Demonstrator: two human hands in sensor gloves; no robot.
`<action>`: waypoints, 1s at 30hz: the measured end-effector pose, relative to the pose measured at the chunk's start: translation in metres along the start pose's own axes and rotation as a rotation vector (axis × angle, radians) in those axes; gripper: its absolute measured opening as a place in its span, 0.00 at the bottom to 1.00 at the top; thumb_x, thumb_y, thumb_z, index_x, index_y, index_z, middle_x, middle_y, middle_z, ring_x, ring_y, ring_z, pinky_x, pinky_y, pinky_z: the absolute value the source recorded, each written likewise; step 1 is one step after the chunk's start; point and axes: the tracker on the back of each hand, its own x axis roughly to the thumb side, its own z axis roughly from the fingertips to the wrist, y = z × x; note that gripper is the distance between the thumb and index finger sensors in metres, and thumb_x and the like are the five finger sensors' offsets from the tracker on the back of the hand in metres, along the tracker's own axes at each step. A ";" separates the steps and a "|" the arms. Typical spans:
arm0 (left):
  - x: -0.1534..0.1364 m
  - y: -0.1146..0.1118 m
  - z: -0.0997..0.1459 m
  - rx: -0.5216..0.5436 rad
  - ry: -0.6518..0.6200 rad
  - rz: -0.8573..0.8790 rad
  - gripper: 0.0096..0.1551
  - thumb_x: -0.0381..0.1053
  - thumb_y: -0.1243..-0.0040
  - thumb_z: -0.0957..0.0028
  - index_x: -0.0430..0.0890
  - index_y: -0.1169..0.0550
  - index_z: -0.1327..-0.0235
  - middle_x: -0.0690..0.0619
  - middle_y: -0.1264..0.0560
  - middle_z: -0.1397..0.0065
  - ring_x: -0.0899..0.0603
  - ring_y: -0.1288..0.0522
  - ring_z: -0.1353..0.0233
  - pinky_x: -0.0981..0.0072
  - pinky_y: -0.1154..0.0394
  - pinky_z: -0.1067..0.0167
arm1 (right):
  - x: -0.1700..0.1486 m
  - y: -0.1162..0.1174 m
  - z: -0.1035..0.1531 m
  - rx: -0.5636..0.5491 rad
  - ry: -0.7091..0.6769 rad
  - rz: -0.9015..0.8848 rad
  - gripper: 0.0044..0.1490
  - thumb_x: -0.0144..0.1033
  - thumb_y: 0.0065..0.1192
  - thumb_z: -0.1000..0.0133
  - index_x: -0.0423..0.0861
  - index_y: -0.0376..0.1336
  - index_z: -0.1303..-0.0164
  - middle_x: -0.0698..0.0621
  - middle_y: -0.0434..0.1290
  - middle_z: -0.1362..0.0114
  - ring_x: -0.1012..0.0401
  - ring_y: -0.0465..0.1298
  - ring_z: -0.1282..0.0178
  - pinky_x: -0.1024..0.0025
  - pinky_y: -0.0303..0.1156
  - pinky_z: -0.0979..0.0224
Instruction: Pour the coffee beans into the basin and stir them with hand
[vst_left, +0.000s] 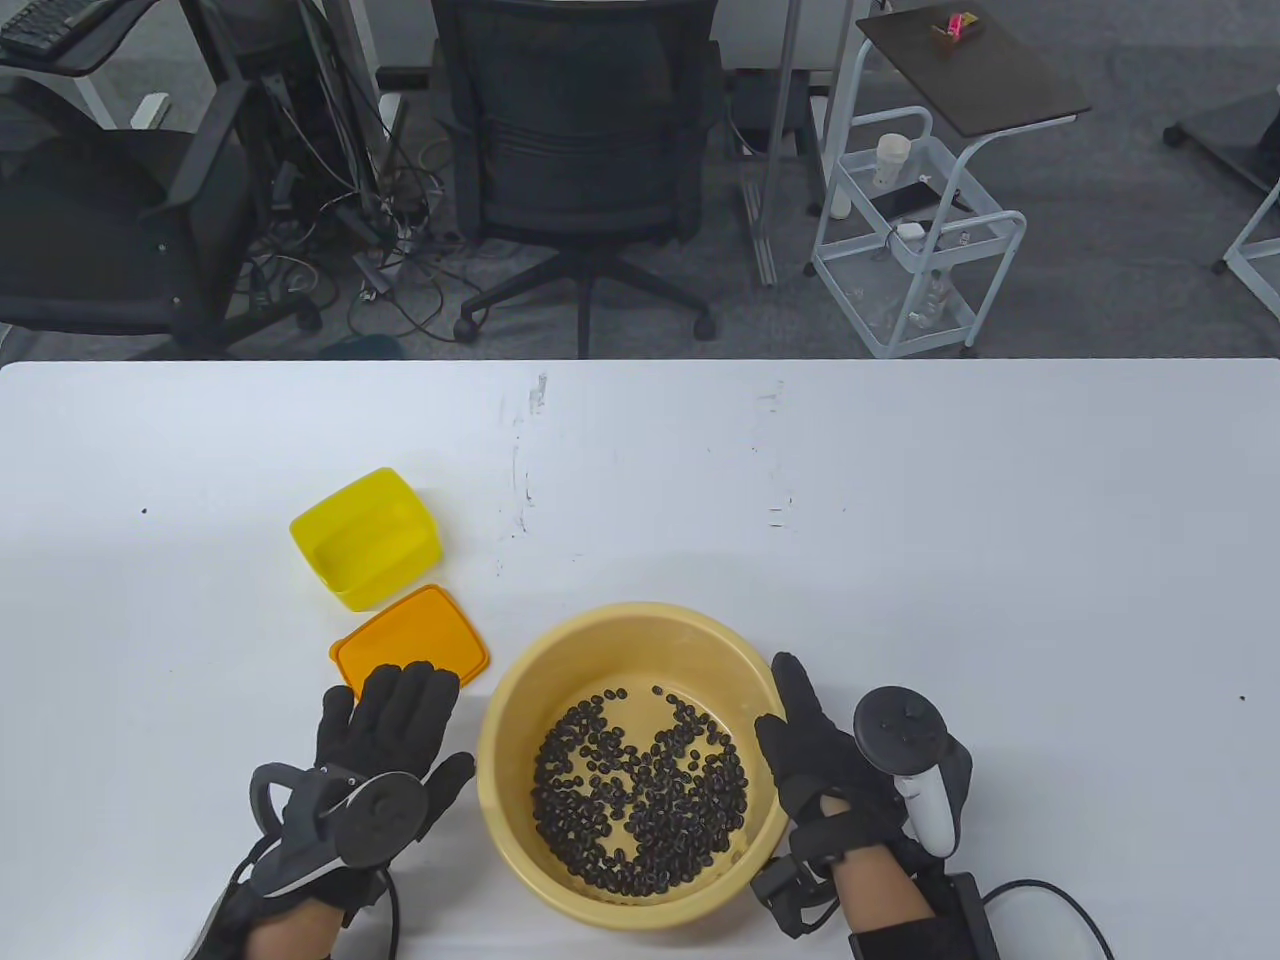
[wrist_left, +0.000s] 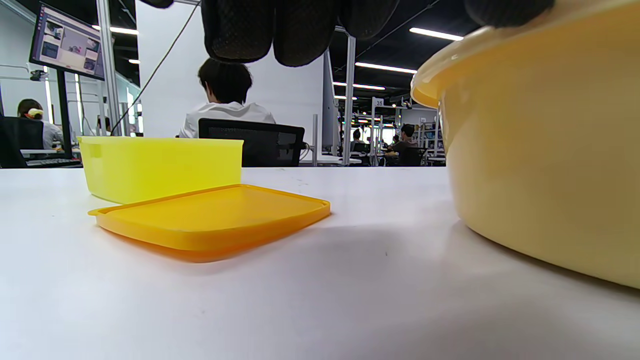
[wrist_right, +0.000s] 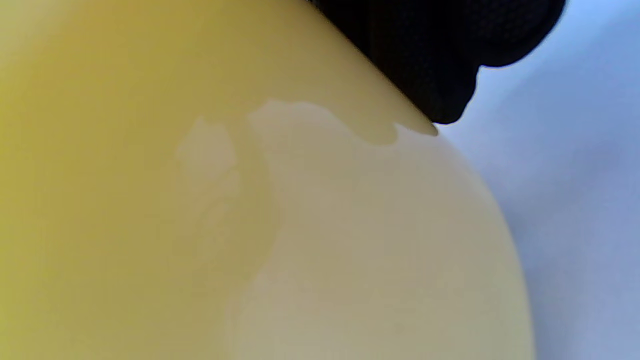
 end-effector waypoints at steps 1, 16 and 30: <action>0.000 0.001 0.000 0.004 0.003 0.000 0.43 0.67 0.53 0.45 0.50 0.43 0.19 0.42 0.39 0.16 0.30 0.35 0.18 0.32 0.45 0.25 | 0.000 0.000 0.000 -0.002 -0.008 0.009 0.40 0.40 0.45 0.39 0.48 0.37 0.21 0.37 0.61 0.27 0.37 0.74 0.47 0.46 0.67 0.43; 0.068 0.055 0.031 0.237 -0.226 0.002 0.39 0.64 0.51 0.43 0.45 0.35 0.22 0.42 0.27 0.23 0.31 0.26 0.24 0.34 0.41 0.27 | -0.008 0.010 0.003 0.018 -0.054 -0.062 0.40 0.40 0.43 0.39 0.46 0.34 0.21 0.35 0.58 0.26 0.35 0.69 0.36 0.40 0.62 0.35; 0.159 -0.020 -0.063 -0.932 -0.388 -0.446 0.30 0.59 0.50 0.45 0.48 0.23 0.34 0.46 0.20 0.31 0.37 0.23 0.26 0.39 0.40 0.26 | -0.011 0.011 0.003 0.025 -0.080 -0.078 0.40 0.40 0.42 0.39 0.46 0.33 0.22 0.35 0.57 0.26 0.36 0.68 0.33 0.39 0.60 0.33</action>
